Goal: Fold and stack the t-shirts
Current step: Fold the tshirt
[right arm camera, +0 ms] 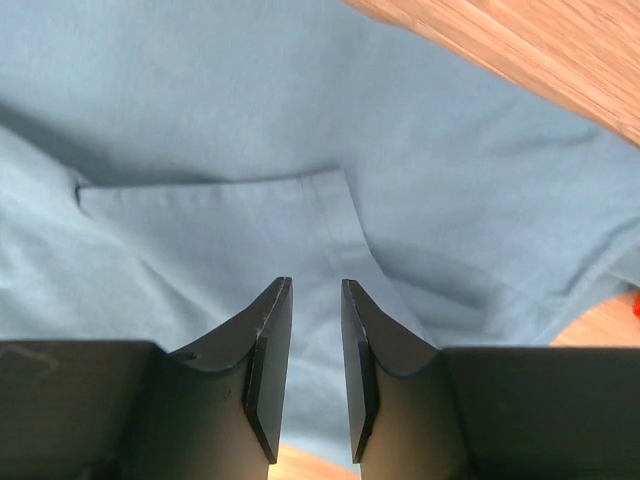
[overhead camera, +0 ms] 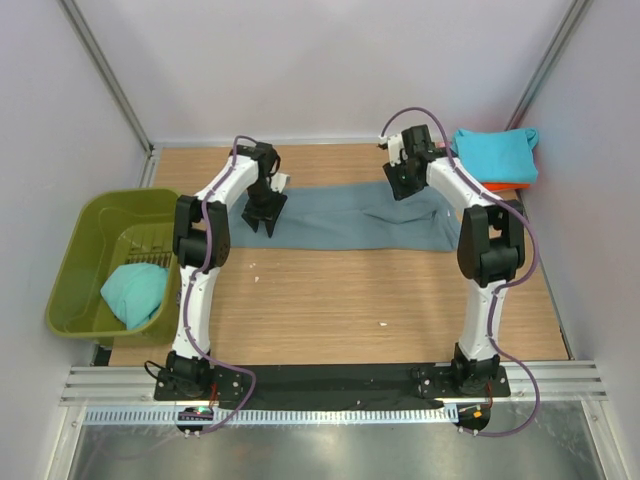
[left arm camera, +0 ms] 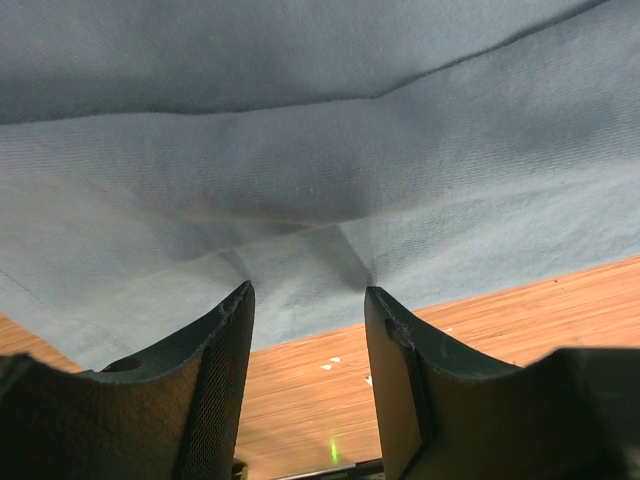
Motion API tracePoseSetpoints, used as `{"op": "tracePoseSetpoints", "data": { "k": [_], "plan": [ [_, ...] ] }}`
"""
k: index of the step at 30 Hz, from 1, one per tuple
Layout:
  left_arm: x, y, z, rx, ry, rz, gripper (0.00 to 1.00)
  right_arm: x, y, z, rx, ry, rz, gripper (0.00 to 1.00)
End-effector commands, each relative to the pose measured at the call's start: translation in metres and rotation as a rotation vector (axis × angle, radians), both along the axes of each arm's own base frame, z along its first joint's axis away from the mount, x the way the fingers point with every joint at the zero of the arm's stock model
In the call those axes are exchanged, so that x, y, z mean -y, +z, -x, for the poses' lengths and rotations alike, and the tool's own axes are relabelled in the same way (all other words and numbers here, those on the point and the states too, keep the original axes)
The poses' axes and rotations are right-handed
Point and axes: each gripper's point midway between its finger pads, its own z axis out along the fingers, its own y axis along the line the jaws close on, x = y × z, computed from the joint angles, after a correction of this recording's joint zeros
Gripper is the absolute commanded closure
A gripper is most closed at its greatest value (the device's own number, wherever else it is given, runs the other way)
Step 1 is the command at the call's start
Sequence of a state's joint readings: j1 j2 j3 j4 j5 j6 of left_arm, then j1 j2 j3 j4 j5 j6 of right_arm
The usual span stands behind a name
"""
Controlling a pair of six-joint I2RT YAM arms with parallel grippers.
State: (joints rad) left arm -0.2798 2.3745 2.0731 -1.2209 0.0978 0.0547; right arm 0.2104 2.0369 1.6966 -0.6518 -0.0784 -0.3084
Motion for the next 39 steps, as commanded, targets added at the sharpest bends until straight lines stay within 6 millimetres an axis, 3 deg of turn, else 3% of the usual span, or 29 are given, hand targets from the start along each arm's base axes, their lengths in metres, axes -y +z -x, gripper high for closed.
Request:
{"op": "tracePoseSetpoints", "data": {
  "k": [1, 7, 22, 35, 39],
  "plan": [
    [0.001, 0.017, -0.001, 0.044, 0.004, 0.003, 0.5, -0.009, -0.006, -0.017, 0.012, 0.007, -0.024, 0.67],
    [-0.001, 0.014, 0.001, 0.039, 0.0, -0.013, 0.5, -0.012, -0.023, -0.032, 0.002, 0.007, -0.022, 0.64],
    [-0.002, 0.01, 0.002, 0.031, -0.006, -0.021, 0.5, -0.015, -0.033, -0.053, 0.025, -0.004, -0.02, 0.58],
    [-0.004, 0.01, 0.002, 0.033, -0.007, -0.033, 0.5, -0.016, -0.044, -0.05, 0.001, -0.005, -0.017, 0.58],
    [-0.003, 0.01, 0.001, 0.037, -0.007, -0.032, 0.5, -0.014, -0.045, -0.048, -0.003, -0.003, -0.014, 0.64]
  ]
}}
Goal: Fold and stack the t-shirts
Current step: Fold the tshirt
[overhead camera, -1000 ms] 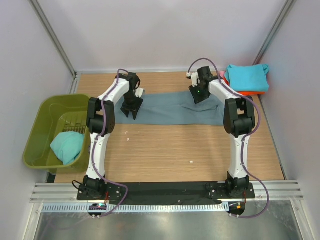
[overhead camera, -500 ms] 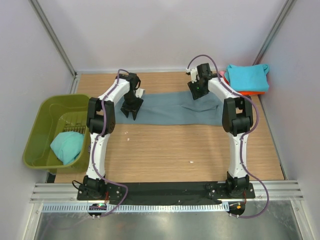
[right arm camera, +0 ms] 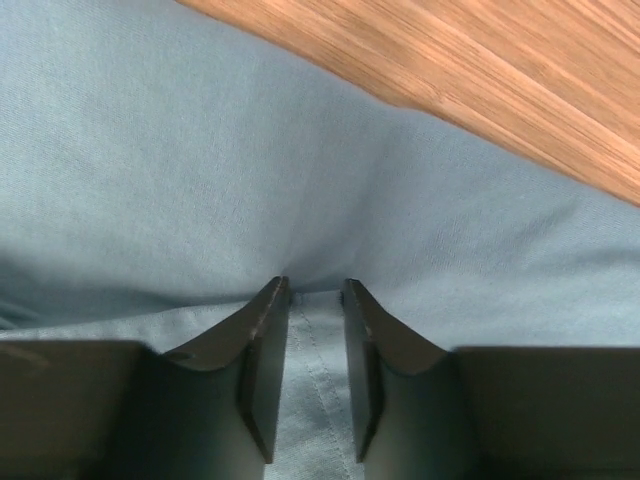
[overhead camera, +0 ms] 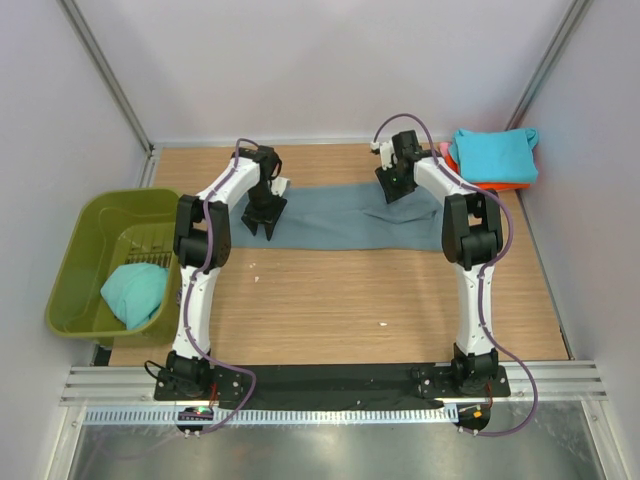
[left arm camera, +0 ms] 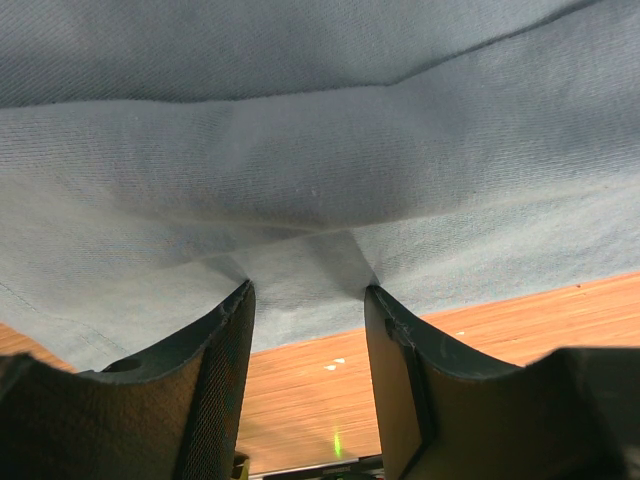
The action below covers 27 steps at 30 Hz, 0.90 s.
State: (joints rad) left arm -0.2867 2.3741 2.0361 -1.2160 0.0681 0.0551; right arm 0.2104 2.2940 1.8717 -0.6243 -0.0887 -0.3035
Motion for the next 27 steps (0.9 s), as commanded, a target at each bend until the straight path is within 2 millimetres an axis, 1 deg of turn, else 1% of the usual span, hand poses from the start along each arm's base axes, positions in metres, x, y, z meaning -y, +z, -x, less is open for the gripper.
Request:
{"op": "tracePoseSetpoints", "data": {
  "k": [1, 2, 3, 6, 9, 13, 16, 20, 24, 25, 27],
  "plan": [
    [0.001, 0.018, -0.007, 0.058, 0.0, 0.005, 0.5, -0.004, 0.018, -0.009, 0.052, -0.003, -0.014, 0.67],
    [0.001, 0.018, -0.008, 0.058, 0.0, 0.005, 0.51, -0.004, 0.018, -0.008, 0.05, -0.002, -0.014, 0.71],
    [0.001, 0.019, -0.008, 0.06, 0.0, 0.006, 0.5, -0.004, 0.018, -0.008, 0.049, -0.002, -0.014, 0.77],
    [0.001, 0.017, -0.007, 0.054, -0.001, 0.006, 0.51, -0.005, 0.018, -0.007, 0.048, 0.004, -0.018, 0.85],
    [0.001, 0.017, -0.007, 0.055, 0.0, 0.008, 0.5, -0.004, 0.019, -0.007, 0.05, 0.006, -0.016, 0.88],
    [0.002, 0.017, -0.008, 0.056, -0.001, 0.006, 0.51, -0.004, 0.023, -0.007, 0.057, 0.012, -0.016, 0.98],
    [0.002, 0.017, -0.008, 0.059, -0.001, 0.007, 0.5, -0.006, 0.035, -0.012, 0.083, 0.028, -0.02, 0.99],
    [0.003, 0.017, -0.008, 0.059, -0.003, 0.006, 0.51, -0.01, 0.06, -0.026, 0.15, 0.047, -0.024, 0.99],
    [0.003, 0.016, -0.008, 0.058, -0.004, 0.005, 0.5, -0.013, 0.073, -0.036, 0.186, 0.054, -0.031, 0.99],
    [0.004, 0.017, -0.008, 0.059, -0.006, 0.006, 0.51, -0.014, 0.073, -0.037, 0.185, 0.058, -0.037, 0.99],
    [0.004, 0.017, -0.008, 0.058, -0.007, 0.003, 0.5, -0.018, 0.079, -0.041, 0.205, 0.067, -0.044, 0.99]
  ]
}}
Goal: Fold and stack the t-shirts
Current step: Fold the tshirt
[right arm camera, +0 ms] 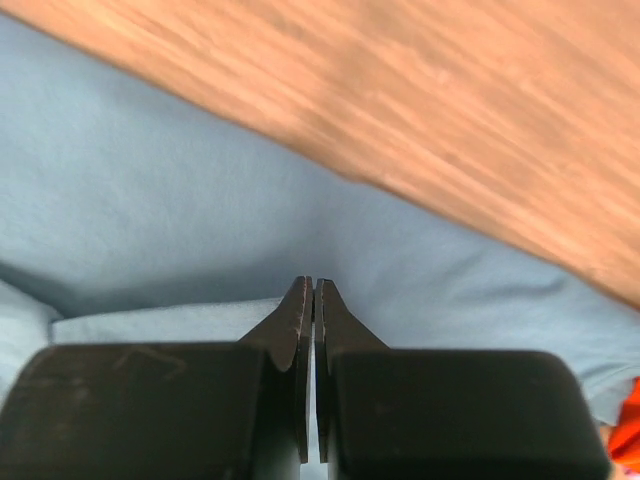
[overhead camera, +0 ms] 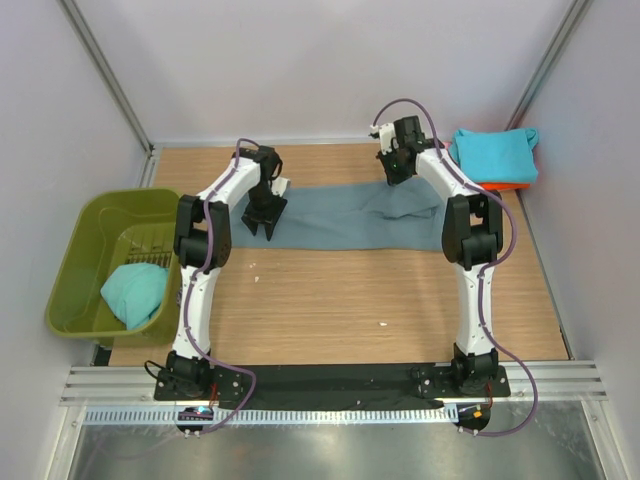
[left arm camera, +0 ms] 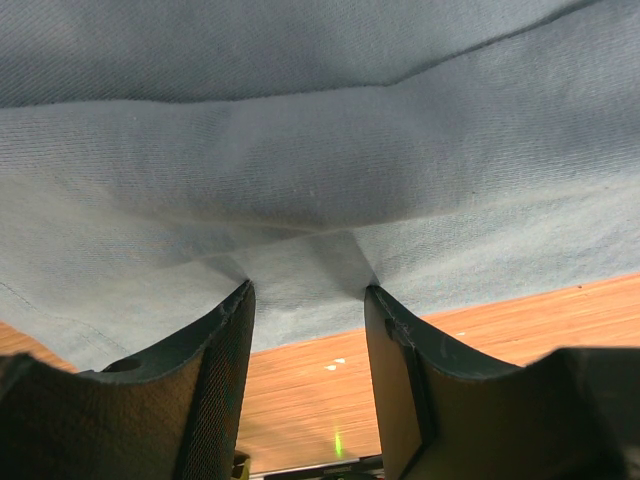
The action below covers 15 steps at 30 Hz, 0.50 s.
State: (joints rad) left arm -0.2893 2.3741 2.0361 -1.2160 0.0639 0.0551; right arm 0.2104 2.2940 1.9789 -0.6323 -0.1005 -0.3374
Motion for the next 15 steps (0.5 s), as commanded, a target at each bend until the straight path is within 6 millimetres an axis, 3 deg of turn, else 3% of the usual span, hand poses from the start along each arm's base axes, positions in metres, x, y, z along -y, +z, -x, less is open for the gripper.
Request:
{"op": "tracePoseSetpoints", "data": {
  "k": [1, 15],
  "plan": [
    [0.004, 0.017, -0.007, 0.058, -0.006, 0.004, 0.5, -0.015, 0.04, -0.017, 0.101, 0.04, -0.033, 0.99],
    [0.004, 0.021, -0.004, 0.07, -0.023, -0.019, 0.5, -0.084, 0.037, -0.024, 0.132, 0.175, -0.07, 0.99]
  ]
}}
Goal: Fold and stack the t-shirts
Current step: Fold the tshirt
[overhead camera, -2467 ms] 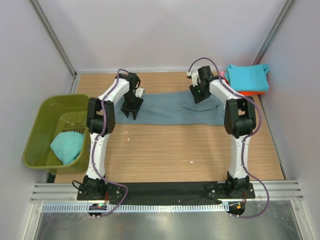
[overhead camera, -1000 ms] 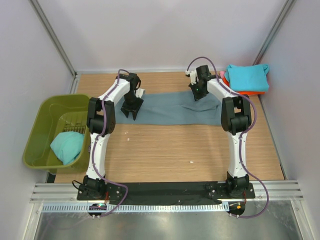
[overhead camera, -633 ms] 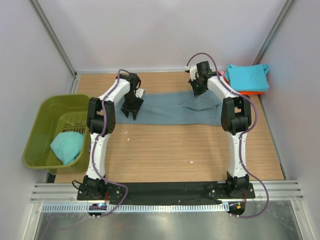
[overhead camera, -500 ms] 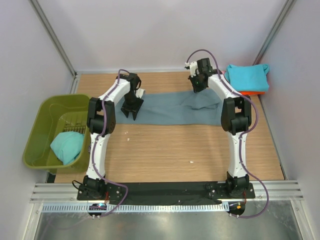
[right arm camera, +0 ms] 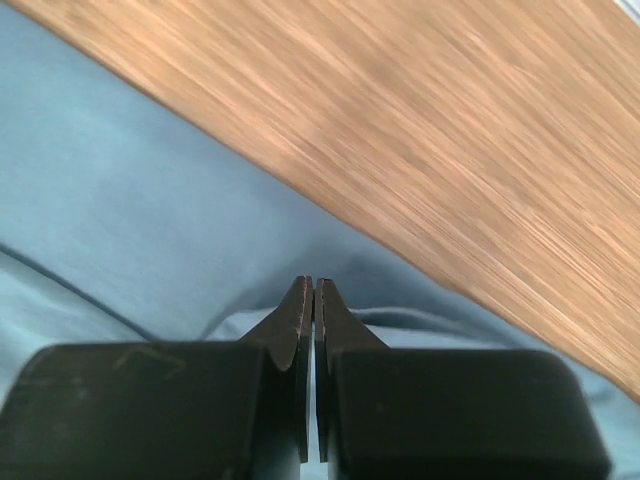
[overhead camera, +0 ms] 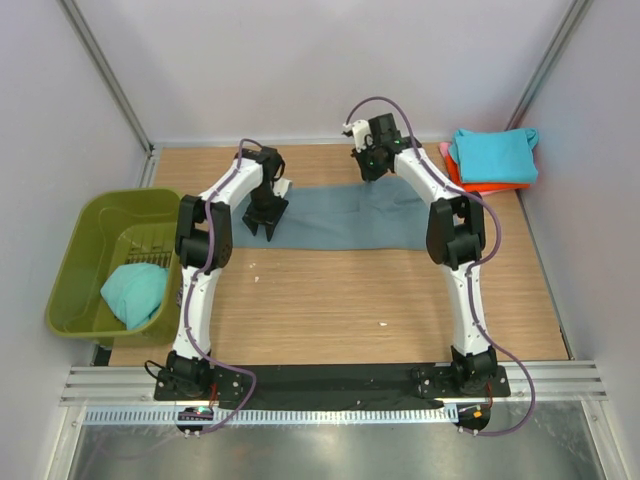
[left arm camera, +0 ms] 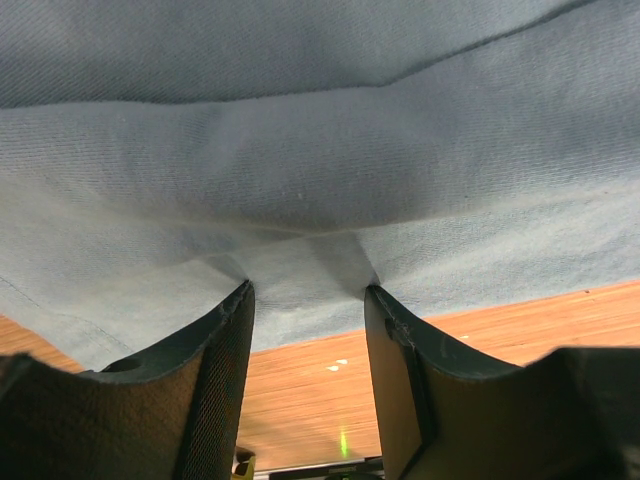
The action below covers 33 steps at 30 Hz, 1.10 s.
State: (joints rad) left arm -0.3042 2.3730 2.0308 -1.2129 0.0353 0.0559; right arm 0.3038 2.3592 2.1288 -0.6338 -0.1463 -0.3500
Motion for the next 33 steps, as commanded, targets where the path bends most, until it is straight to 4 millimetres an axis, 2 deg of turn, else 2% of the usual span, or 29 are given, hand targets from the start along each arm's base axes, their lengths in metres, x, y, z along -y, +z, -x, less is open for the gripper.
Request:
{"op": "tracePoseSetpoints", "data": {
  "k": [1, 3, 4, 6, 7, 8, 10, 14, 16, 20, 21, 25, 28, 29, 33],
  "plan": [
    [0.002, 0.022, -0.004, 0.062, -0.011, 0.008, 0.5, -0.02, 0.017, -0.01, 0.061, 0.047, -0.022, 0.99],
    [0.003, 0.023, -0.004, 0.064, -0.014, 0.006, 0.51, -0.023, 0.017, -0.01, 0.066, 0.052, -0.022, 0.99],
    [0.004, 0.022, -0.003, 0.062, -0.015, 0.005, 0.51, -0.021, 0.013, -0.011, 0.064, 0.033, -0.012, 0.92],
    [0.004, 0.022, -0.004, 0.064, -0.015, 0.006, 0.5, -0.016, 0.017, -0.018, 0.095, -0.003, 0.002, 0.7],
    [0.004, 0.023, -0.004, 0.066, -0.015, 0.005, 0.5, -0.007, 0.019, -0.022, 0.113, -0.046, 0.035, 0.55],
    [0.005, 0.023, -0.004, 0.065, -0.018, 0.006, 0.51, -0.001, 0.021, -0.025, 0.126, -0.065, 0.046, 0.52],
    [0.004, 0.024, -0.005, 0.069, -0.015, 0.004, 0.51, 0.007, 0.038, -0.031, 0.167, -0.103, 0.034, 0.49],
    [0.005, 0.023, -0.005, 0.067, -0.02, 0.007, 0.5, 0.039, 0.061, -0.041, 0.192, -0.198, -0.024, 0.46],
    [0.005, 0.022, -0.004, 0.064, -0.02, 0.007, 0.5, 0.05, 0.06, -0.041, 0.178, -0.217, -0.031, 0.46],
    [0.003, 0.021, -0.002, 0.057, -0.023, -0.001, 0.51, 0.081, 0.04, -0.039, 0.122, -0.277, -0.03, 0.45],
    [0.002, 0.02, 0.0, 0.051, -0.026, -0.005, 0.5, 0.095, 0.037, -0.04, 0.111, -0.306, -0.036, 0.46],
    [-0.001, 0.017, 0.006, 0.039, -0.027, -0.015, 0.5, 0.123, 0.025, -0.043, 0.09, -0.354, -0.032, 0.46],
    [-0.003, 0.012, 0.01, 0.024, -0.032, -0.023, 0.5, 0.141, 0.02, -0.048, 0.085, -0.38, -0.033, 0.46],
    [-0.008, 0.011, 0.009, 0.03, -0.033, -0.055, 0.5, 0.144, 0.016, -0.047, 0.077, -0.385, -0.032, 0.46],
    [-0.01, 0.006, 0.008, 0.021, -0.035, -0.066, 0.51, 0.156, -0.002, -0.047, 0.038, -0.401, -0.047, 0.46]
  ]
}}
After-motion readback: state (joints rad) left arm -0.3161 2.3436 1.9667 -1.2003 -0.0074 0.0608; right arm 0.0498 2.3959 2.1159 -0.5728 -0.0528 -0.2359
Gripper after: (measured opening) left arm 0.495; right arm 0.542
